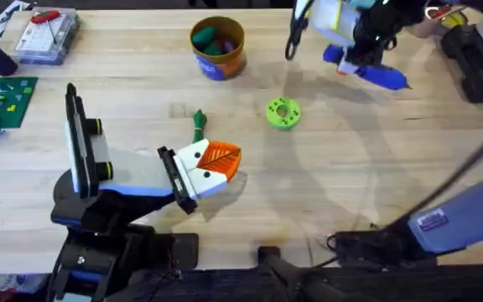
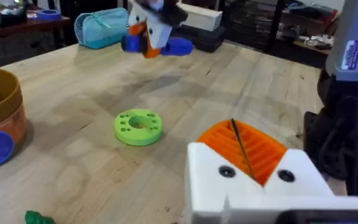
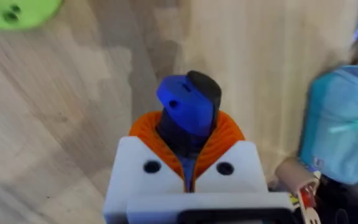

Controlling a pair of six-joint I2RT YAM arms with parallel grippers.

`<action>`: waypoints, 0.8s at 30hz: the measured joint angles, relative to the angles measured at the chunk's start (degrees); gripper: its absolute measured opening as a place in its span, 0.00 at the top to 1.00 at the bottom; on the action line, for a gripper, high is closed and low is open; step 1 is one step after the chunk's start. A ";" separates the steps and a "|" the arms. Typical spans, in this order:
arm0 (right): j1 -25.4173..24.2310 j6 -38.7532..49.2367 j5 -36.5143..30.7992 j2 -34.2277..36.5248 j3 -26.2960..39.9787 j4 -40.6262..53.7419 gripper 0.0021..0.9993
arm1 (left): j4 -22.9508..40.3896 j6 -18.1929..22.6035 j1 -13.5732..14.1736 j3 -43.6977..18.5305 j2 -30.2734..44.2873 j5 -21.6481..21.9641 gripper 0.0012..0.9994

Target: Pick up the gripper from the table and insert it into the empty holder that is missing its gripper. Then pick up a screw, insert it into the mounting hole, and use the screwdriver to tighten it. Finally, clean up the table by picking up the vegetable and placing it into the bucket.

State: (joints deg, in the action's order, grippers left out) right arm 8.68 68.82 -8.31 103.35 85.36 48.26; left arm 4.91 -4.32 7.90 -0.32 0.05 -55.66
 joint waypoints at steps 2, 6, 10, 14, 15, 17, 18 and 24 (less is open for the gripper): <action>-1.08 2.97 -1.29 3.67 0.02 -0.19 0.98 | 0.00 0.00 0.00 0.00 0.00 0.00 1.00; -1.47 7.44 -3.75 10.11 0.04 -1.35 0.98 | 0.00 0.00 0.00 0.00 0.00 0.00 1.00; -0.60 9.39 -5.01 13.24 0.23 -1.87 0.98 | 0.00 0.00 0.00 0.00 0.00 0.01 1.00; 0.28 10.13 -5.10 13.18 0.28 -2.12 0.98 | 0.00 0.00 0.00 0.00 0.00 0.02 1.00; 0.41 10.22 -5.10 13.18 0.28 -2.09 0.98 | 0.00 0.00 0.00 0.00 0.00 0.02 1.00; 0.49 10.19 -5.11 13.18 0.28 -2.09 0.98 | 0.00 0.00 0.00 0.00 -0.01 0.02 1.00; 0.49 10.00 -5.13 13.18 0.28 -2.09 0.98 | 0.00 0.00 0.00 0.00 0.00 0.02 1.00; 0.46 7.71 -6.07 13.00 0.72 -2.35 0.39 | -0.02 0.15 0.00 0.00 0.00 0.20 0.51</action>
State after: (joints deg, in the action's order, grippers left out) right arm 9.15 76.53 -14.38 116.36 86.08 45.92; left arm 4.89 -4.16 7.90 -0.32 0.05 -55.46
